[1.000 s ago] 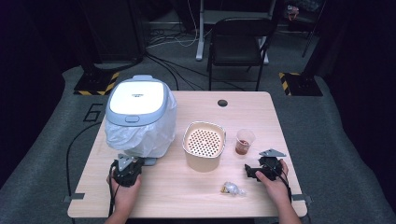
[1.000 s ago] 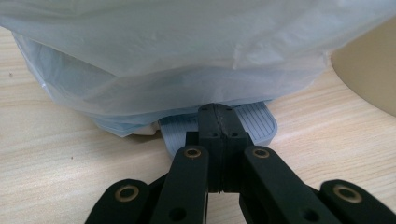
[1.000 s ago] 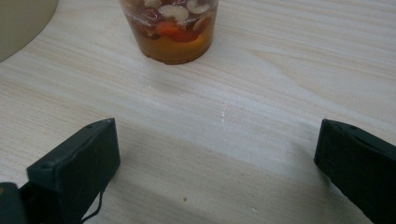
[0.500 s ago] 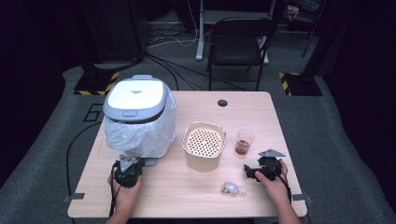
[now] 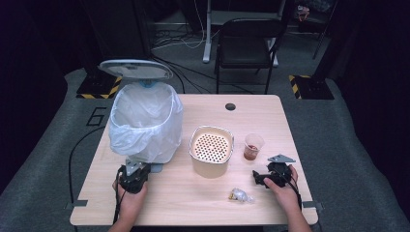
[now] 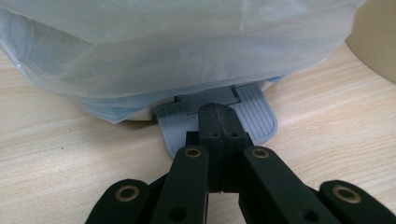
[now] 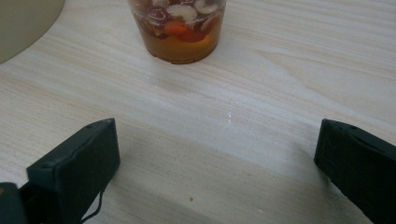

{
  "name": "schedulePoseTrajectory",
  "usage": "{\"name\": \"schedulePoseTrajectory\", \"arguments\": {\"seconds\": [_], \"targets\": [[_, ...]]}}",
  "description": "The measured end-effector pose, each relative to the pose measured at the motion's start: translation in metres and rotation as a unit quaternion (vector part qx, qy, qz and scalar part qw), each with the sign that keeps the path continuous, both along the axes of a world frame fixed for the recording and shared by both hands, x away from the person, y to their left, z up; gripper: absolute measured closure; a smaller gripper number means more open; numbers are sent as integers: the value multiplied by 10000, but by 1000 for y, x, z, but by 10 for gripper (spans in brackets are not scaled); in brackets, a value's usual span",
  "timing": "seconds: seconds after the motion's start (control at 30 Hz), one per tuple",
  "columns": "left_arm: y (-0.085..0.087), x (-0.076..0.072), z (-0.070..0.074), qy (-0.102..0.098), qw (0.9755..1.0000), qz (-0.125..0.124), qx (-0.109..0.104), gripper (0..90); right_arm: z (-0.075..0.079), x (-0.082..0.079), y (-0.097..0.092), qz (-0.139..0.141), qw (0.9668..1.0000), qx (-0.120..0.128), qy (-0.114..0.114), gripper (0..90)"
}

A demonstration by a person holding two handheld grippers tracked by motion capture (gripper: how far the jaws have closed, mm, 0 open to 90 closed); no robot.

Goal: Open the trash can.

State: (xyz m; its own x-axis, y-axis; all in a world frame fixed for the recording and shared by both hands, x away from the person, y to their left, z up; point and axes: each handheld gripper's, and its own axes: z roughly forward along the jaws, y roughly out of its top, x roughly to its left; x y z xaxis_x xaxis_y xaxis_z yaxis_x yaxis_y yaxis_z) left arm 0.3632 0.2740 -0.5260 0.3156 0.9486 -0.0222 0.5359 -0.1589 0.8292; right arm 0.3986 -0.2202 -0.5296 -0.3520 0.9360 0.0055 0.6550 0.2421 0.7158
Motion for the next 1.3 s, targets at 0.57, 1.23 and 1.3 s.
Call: {"name": "schedulePoseTrajectory", "arguments": {"seconds": [0.57, 1.23, 1.3], "targets": [[-4, -1, 0, -39, 9999, 31, 162, 900, 9, -4, -1, -24, 9998, 163, -83, 297], [-2, -1, 0, -14, 10000, 7, 96, 900, 53, -69, 45, 1592, 9859, 300, -423, 477], [-1, 0, 0, -30, 10000, 3, 63, 900, 55, -74, 47, 1718, 9836, 333, -437, 488]]}}
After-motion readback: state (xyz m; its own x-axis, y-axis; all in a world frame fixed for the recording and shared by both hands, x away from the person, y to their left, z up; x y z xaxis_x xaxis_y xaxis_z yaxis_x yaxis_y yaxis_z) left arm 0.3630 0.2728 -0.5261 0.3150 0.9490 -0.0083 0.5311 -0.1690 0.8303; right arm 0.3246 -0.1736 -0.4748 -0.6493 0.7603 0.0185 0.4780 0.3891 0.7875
